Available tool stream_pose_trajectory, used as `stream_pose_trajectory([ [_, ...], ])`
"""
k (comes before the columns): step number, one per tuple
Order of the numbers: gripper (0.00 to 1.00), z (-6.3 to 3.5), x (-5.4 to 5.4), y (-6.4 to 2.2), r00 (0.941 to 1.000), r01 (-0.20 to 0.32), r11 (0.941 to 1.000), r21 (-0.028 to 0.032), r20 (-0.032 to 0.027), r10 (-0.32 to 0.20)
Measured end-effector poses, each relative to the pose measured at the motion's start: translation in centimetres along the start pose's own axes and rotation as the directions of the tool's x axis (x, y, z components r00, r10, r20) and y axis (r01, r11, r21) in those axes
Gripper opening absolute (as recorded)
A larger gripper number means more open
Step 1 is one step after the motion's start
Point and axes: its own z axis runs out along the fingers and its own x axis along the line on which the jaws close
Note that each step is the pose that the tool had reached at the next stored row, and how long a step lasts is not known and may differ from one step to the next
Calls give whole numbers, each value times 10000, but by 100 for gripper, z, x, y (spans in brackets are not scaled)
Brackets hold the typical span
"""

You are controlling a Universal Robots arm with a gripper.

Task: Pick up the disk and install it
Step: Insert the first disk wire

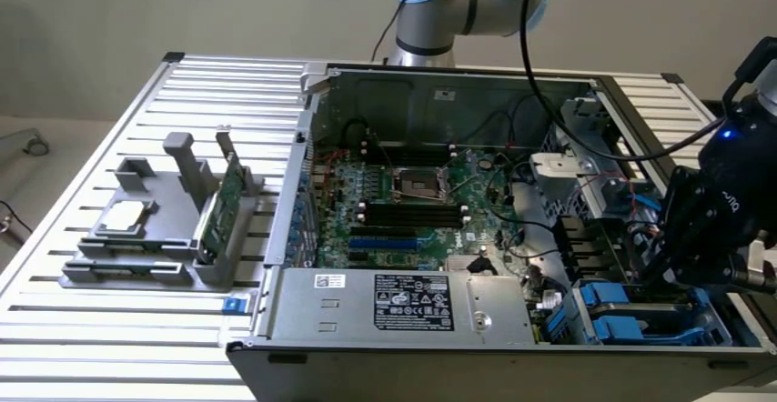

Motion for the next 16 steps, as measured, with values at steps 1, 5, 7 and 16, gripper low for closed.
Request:
stream_pose_trajectory([
  [1,16,2,0,0,10000,-23,10000,1,1,23],
  [5,16,4,2,4,10000,-83,10000,31,-1,83],
  [7,16,1,1,4,10000,-97,9999,44,-1,97],
  [16,36,-140,-22,0,9999,-114,9998,187,43,113],
])
